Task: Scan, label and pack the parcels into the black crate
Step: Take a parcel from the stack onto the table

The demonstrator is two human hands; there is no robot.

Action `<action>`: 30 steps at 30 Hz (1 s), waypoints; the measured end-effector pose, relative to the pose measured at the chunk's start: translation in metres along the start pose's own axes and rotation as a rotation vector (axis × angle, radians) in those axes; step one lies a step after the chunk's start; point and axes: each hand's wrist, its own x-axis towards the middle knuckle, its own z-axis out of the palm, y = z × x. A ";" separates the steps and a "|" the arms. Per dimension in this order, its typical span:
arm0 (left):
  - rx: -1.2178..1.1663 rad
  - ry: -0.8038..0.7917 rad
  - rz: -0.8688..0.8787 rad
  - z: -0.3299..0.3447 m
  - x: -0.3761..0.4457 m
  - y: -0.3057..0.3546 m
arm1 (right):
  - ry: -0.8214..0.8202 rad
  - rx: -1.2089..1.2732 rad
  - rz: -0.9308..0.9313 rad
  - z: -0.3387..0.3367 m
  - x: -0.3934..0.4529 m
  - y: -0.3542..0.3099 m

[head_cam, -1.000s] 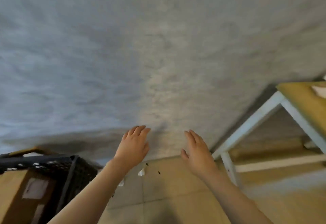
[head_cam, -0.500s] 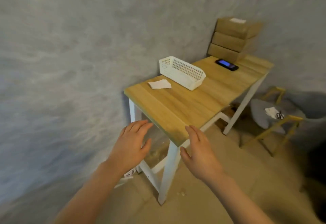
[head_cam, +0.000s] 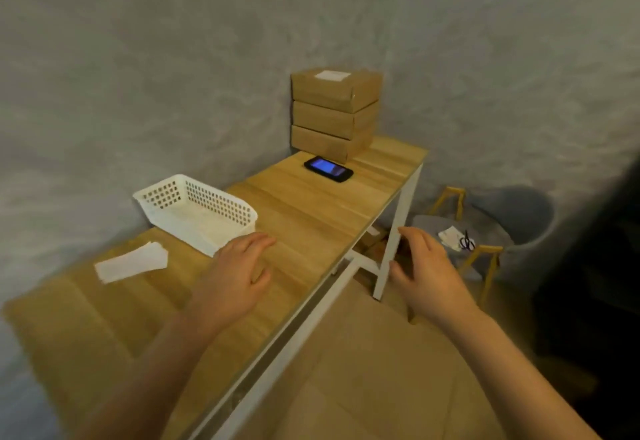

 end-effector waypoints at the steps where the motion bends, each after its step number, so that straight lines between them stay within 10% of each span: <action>1: 0.003 0.008 -0.001 0.005 0.020 0.006 | -0.004 -0.004 0.003 -0.003 0.016 0.014; 30: -0.074 0.278 -0.345 0.159 0.466 0.083 | -0.238 0.118 -0.236 0.039 0.508 0.269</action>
